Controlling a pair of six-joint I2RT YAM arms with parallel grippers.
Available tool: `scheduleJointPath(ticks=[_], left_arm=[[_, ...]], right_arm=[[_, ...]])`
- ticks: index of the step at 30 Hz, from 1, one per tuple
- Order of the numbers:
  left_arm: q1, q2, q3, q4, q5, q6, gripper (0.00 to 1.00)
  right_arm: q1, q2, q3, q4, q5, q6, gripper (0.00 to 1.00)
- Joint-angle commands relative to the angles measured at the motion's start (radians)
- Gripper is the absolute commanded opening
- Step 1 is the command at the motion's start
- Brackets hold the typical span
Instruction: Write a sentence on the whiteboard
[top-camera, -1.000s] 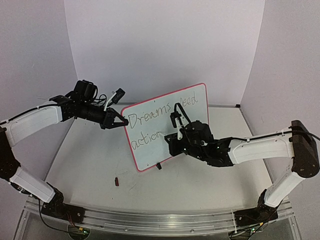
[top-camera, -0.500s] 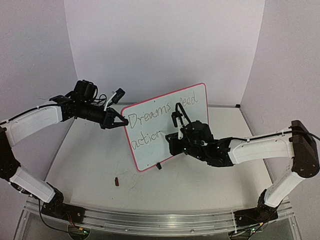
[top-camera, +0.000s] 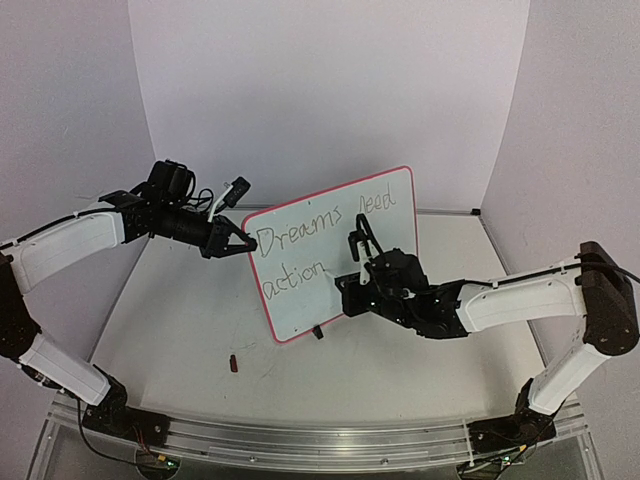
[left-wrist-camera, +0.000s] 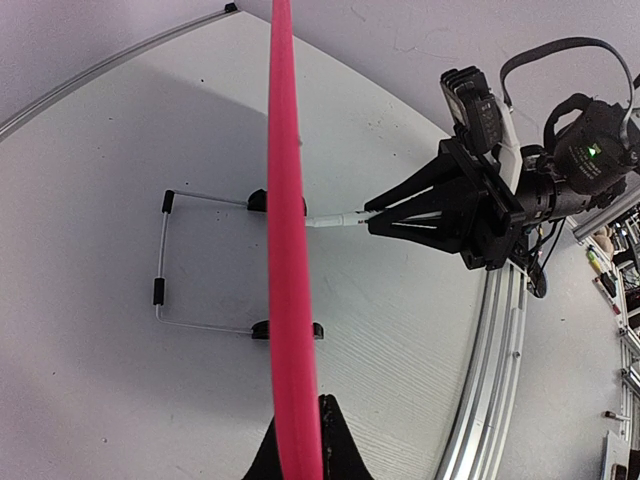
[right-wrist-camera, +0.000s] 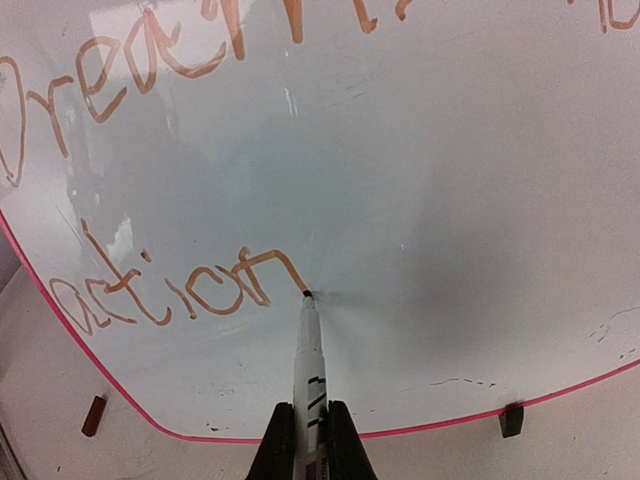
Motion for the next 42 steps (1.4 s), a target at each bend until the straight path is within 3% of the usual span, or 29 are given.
scheduleJointPath(ticks=[1,12,21,28,42], left_arm=[[-0.035,0.055,-0.015,-0.116,-0.024,0.029,0.0],[-0.035,0.05,-0.015,-0.116,-0.025,0.029,0.0],[-0.037,0.049,-0.017,-0.117,-0.026,0.03,0.0],[-0.038,0.053,-0.015,-0.119,-0.026,0.029,0.0],[-0.047,0.068,-0.012,-0.119,-0.028,0.03,0.0]], right_arm=[[-0.012,0.006,-0.005,0.008,0.022,0.014,0.0],[-0.02,-0.153,-0.029,-0.028,-0.087,-0.036,0.0],[-0.237,-0.246,-0.12,0.001,-0.545,-0.04,0.0],[-0.366,-0.242,-0.141,0.034,-0.755,-0.036,0.0],[-0.395,-0.121,-0.07,0.056,-0.77,-0.046,0.0]])
